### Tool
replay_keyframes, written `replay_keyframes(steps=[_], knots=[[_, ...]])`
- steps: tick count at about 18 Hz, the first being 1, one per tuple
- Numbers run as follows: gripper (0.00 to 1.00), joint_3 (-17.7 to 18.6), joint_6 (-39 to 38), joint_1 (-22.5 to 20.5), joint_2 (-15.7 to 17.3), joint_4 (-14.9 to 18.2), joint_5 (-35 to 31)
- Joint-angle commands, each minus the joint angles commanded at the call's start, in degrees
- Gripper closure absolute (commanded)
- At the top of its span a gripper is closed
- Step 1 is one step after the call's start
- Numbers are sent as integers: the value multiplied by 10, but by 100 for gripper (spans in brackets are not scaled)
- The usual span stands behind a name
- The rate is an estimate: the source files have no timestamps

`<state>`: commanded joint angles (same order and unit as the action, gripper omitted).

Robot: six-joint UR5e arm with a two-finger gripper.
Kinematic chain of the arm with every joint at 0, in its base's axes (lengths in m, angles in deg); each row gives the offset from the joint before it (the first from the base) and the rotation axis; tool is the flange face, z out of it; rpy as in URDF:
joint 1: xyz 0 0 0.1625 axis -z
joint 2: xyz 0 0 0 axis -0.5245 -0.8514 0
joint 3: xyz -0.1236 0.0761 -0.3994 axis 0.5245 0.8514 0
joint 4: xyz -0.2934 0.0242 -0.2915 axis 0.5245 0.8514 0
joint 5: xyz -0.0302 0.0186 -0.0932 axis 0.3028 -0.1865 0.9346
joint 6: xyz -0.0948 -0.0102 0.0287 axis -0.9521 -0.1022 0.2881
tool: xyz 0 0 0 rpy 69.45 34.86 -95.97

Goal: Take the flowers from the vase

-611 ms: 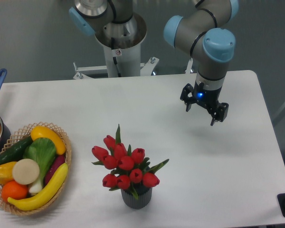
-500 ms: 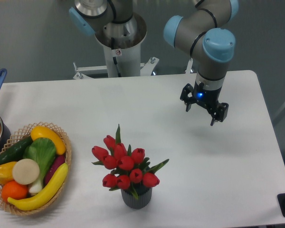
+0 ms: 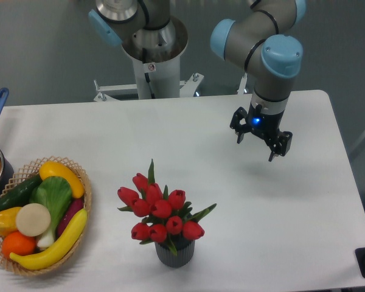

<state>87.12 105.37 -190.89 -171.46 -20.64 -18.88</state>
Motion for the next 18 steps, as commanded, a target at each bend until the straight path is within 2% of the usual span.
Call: replay_keyframes(steps=[2, 7, 9, 13, 16, 18], knots=[[0, 23, 1, -6, 4, -27, 61], [0, 41, 3, -47, 3, -30, 340], [0, 55, 6, -64, 1, -31, 423], [0, 43, 2, -58, -6, -31, 446], [0, 13, 1, -24, -39, -31, 462], [0, 7, 1, -18, -48, -31, 484]])
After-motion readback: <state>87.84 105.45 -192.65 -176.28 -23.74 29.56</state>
